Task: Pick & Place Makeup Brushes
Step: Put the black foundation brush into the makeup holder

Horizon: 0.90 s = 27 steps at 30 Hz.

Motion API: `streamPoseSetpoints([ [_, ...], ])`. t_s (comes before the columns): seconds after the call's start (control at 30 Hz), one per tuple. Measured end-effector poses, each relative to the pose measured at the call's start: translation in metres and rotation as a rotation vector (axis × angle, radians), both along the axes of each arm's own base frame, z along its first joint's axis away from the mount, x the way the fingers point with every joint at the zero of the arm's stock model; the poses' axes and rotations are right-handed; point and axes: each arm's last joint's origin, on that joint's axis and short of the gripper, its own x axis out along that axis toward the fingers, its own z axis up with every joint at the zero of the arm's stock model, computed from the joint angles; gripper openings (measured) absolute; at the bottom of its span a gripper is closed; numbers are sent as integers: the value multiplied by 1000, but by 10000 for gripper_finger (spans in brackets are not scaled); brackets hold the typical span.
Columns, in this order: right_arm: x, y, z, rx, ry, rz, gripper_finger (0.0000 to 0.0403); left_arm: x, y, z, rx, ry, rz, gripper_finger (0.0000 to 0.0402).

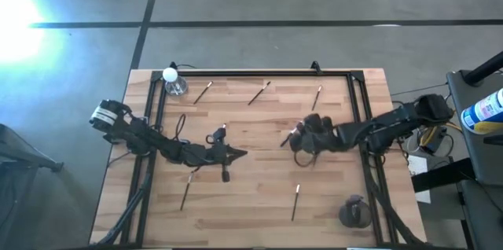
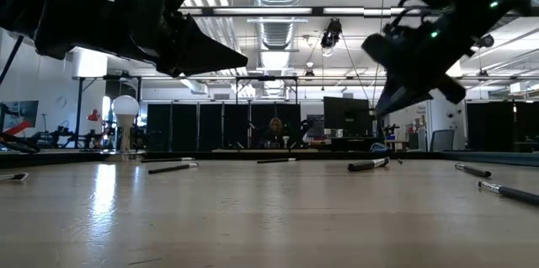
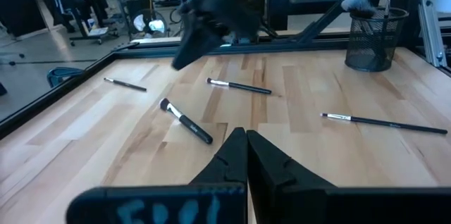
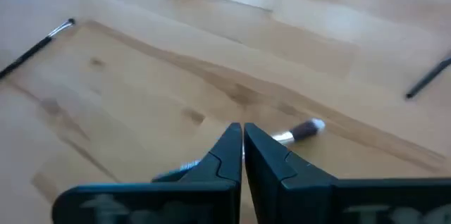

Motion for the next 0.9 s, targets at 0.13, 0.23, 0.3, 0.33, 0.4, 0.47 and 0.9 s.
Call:
streamPoseSetpoints([
  [0.13,3,-20,-8,51,31,-64,47,0,0,-2,5,17,0,0],
  [0.23,4,-29,-13,78,32,-120,77,0,0,-2,-2,18,2,0],
  [0.3,5,-34,-17,129,30,-151,95,0,0,-2,-13,18,4,0],
  [0.33,5,-36,-19,153,36,-159,102,0,0,-2,-17,18,4,0],
  [0.4,6,-40,-24,185,44,-182,115,0,0,-3,-22,22,5,0],
  [0.47,7,-44,-28,199,41,-207,124,0,0,-3,-21,24,5,0],
  [0.9,23,-59,-51,271,103,-222,134,0,1,-4,-30,30,7,0],
])
